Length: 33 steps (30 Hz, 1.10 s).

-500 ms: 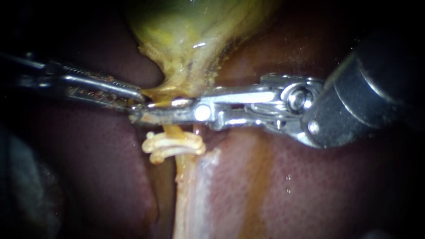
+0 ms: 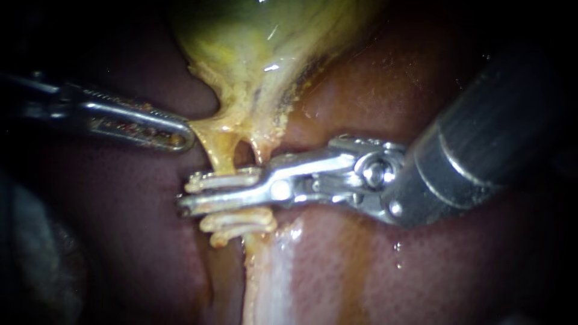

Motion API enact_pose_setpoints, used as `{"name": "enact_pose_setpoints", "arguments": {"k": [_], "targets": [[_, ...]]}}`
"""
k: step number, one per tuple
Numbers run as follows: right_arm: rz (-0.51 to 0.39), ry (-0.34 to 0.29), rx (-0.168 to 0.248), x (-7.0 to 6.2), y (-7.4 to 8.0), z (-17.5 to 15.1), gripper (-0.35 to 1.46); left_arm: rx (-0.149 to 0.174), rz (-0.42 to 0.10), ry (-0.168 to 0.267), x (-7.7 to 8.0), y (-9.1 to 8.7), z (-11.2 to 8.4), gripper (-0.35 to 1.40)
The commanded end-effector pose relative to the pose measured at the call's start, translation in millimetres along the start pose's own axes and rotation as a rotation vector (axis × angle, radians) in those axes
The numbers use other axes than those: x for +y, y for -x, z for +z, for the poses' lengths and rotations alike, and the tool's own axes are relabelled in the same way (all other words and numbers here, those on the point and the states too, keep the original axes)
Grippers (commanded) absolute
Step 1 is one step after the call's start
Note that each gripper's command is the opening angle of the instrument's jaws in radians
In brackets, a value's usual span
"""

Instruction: Going back third clip left tube

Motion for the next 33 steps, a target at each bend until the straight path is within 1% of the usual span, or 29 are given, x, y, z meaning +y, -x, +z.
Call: {"name": "enact_pose_setpoints", "arguments": {"k": [1, 3, 4, 5, 8, 11, 17, 20, 26, 29, 33], "targets": [[-0.04, 0.029, 0.003, 0.4, -0.2, -0.1, 0.46, 0.0, 0.0, 0.0, 0.0, 0.0, 0.0, -0.35], [-0.105, 0.081, 0.007, 0.8, -0.3, -0.3, 0.48, 0.0, 0.0, -0.001, 0.0, 0.0, 0.0, -0.35], [-0.139, 0.111, -0.004, 1.1, -0.4, -0.4, 0.49, 0.0, 0.0, -0.001, 0.0, 0.0, 0.0, -0.35], [-0.174, 0.126, -0.017, 1.2, -0.4, -0.4, 0.5, 0.0, 0.0, -0.001, 0.0, 0.0, 0.0, -0.35], [-0.273, 0.162, -0.068, 1.3, -0.2, -1.1, 0.5, 0.0, 0.001, 0.0, 0.0, 0.0, 0.0, -0.35], [-0.34, 0.177, -0.095, 1.1, 0.1, -1.9, 0.5, 0.0, 0.001, -0.001, 0.0, 0.1, 0.0, -0.35], [-0.418, 0.166, -0.105, 0.5, 0.8, -3.6, 0.5, 0.0, 0.001, 0.0, 0.0, 0.1, 0.0, -0.35], [-0.486, 0.155, -0.114, -0.1, 1.5, -5.4, 0.5, 0.0, 0.001, 0.0, 0.0, 0.1, -0.1, -0.35], [-0.574, 0.156, -0.118, -1.2, 2.7, -9.4, 0.5, 0.0, 0.001, 0.0, 0.0, 0.2, -0.2, -0.35], [-0.598, 0.163, -0.117, -1.7, 2.9, -11.4, 0.5, 0.0, 0.001, 0.0, 0.0, 0.2, -0.2, -0.35], [-0.612, 0.168, -0.114, -2.5, 2.8, -14.3, 0.5, 0.0, 0.001, 0.0, 0.0, 0.2, -0.2, -0.35]]}}
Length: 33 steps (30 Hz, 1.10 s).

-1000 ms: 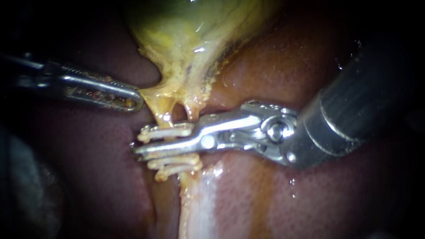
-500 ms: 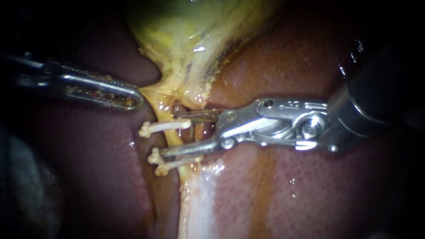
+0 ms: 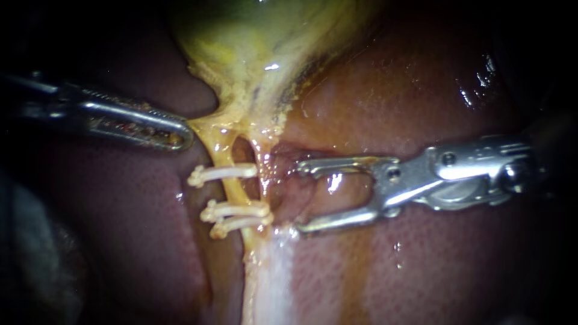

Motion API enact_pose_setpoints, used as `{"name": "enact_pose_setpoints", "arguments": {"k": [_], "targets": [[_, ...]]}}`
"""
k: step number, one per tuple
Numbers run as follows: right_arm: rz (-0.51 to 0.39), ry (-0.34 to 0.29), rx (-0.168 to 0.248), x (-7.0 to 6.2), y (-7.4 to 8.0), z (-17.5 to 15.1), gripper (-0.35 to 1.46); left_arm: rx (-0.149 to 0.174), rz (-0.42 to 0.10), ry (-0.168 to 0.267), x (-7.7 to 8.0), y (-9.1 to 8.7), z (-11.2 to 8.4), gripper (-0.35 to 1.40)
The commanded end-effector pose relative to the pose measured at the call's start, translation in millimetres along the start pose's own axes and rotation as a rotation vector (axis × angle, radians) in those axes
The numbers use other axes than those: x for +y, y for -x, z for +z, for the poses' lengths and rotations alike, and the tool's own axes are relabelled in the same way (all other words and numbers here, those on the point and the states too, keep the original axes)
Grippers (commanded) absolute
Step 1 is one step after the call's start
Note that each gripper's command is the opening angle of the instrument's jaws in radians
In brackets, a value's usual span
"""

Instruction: Going back third clip left tube

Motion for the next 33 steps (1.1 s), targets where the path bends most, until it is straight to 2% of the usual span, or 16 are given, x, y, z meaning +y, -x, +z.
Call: {"name": "enact_pose_setpoints", "arguments": {"k": [1, 6, 14, 18, 27, 33], "targets": [[-0.002, 0.0, 0.0, 0.0, -0.1, -0.6, 0.5, 0.0, 0.0, 0.0, 0.0, 0.0, 0.0, -0.35], [-0.011, -0.002, -0.001, -0.1, -0.1, -3.3, 0.5, 0.0, 0.0, 0.0, 0.0, 0.0, 0.0, -0.35], [-0.02, -0.008, -0.012, -0.4, 0.4, -5.1, 0.5, 0.001, 0.0, -0.002, 0.1, 0.0, 0.3, -0.35], [-0.023, -0.007, -0.036, -0.4, 0.5, -5.2, 0.5, 0.004, 0.001, -0.007, 0.0, 0.2, 1.3, -0.35], [-0.023, -0.008, -0.036, -0.5, 0.5, -5.3, 0.5, 0.002, 0.008, -0.004, -1.4, 0.8, 4.0, -0.35], [-0.023, -0.008, -0.036, -0.5, 0.5, -5.4, 0.5, -0.002, 0.01, 0.005, -1.6, 1.1, 5.4, -0.35]]}}
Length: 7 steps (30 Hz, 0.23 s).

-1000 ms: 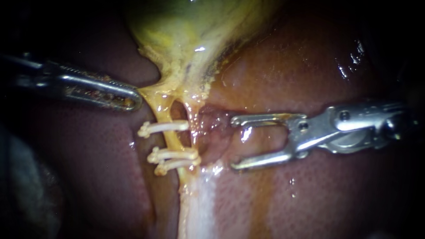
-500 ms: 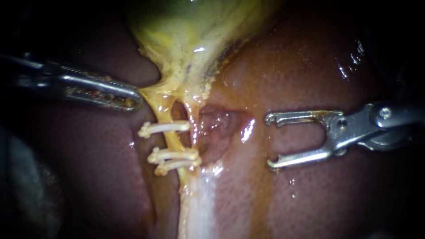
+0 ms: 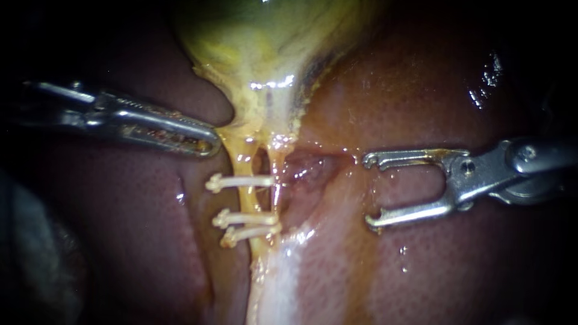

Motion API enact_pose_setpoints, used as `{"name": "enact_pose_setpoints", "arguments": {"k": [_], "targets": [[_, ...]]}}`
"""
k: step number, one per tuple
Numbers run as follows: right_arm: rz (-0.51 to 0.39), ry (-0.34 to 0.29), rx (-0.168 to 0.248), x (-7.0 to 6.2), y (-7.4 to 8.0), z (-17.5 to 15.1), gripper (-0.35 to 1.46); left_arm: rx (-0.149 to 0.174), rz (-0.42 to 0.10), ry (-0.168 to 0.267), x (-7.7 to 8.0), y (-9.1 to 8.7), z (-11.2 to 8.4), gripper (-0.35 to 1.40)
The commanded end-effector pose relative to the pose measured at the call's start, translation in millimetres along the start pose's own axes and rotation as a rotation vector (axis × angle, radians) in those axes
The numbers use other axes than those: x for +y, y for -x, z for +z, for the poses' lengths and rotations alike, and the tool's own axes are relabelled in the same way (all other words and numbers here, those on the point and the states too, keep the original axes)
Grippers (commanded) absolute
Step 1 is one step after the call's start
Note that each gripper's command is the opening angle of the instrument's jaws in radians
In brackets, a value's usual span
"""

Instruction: Going back third clip left tube

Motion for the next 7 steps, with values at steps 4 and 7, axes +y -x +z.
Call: {"name": "enact_pose_setpoints", "arguments": {"k": [4, 7], "targets": [[0.0, 0.0, 0.0, 0.0, 0.0, 0.0, 0.5, -0.002, 0.0, 0.002, 0.0, 0.0, 0.1, -0.35], [0.0, 0.0, 0.0, -0.1, 0.0, 0.0, 0.5, -0.002, 0.001, 0.002, 0.0, 0.1, -0.1, -0.35]]}}
